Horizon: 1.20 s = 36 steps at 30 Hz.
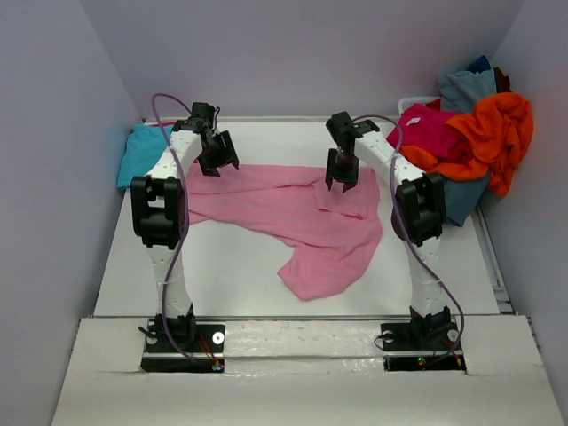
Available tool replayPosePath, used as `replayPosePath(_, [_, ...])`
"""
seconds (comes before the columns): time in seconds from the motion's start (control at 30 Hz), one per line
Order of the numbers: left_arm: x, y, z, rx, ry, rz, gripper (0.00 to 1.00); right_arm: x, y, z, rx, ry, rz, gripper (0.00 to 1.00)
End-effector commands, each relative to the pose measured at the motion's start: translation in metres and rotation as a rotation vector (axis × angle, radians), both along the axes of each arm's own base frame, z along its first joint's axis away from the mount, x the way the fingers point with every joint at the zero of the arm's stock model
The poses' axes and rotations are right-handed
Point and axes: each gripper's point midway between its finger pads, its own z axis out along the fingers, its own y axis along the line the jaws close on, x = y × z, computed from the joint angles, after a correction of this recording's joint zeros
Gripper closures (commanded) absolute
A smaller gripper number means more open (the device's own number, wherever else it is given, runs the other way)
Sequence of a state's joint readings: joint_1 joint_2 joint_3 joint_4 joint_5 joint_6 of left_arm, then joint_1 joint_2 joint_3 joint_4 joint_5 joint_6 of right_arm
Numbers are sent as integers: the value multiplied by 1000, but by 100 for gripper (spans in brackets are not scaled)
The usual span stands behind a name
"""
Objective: Fold and stack the t-shirts
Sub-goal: Smooth out the 1/3-folded T-shirt at the center of the board.
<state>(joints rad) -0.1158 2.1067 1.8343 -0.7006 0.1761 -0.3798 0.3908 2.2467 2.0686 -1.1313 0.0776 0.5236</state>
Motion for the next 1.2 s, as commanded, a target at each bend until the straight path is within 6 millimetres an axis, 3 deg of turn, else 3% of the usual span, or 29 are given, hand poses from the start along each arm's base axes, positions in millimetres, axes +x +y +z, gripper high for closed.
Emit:
replayPosePath(0.0, [11, 4, 5, -26, -12, 28, 28, 0, 2, 2, 37, -17, -2, 49])
replayPosePath(0.3, [16, 14, -10, -66, 13, 63, 28, -11, 0, -21, 53, 36, -11, 50])
replayPosePath(0.47, [20, 21, -24, -119, 43, 79, 28, -5, -3, -25, 58, 23, -31, 50])
replayPosePath(0.93, [28, 33, -36, -155, 61, 95, 28, -7, -1, -41, 67, 40, -46, 50])
replayPosePath(1.17, [27, 30, -40, -173, 70, 91, 28, -8, -5, -46, 67, 45, -62, 50])
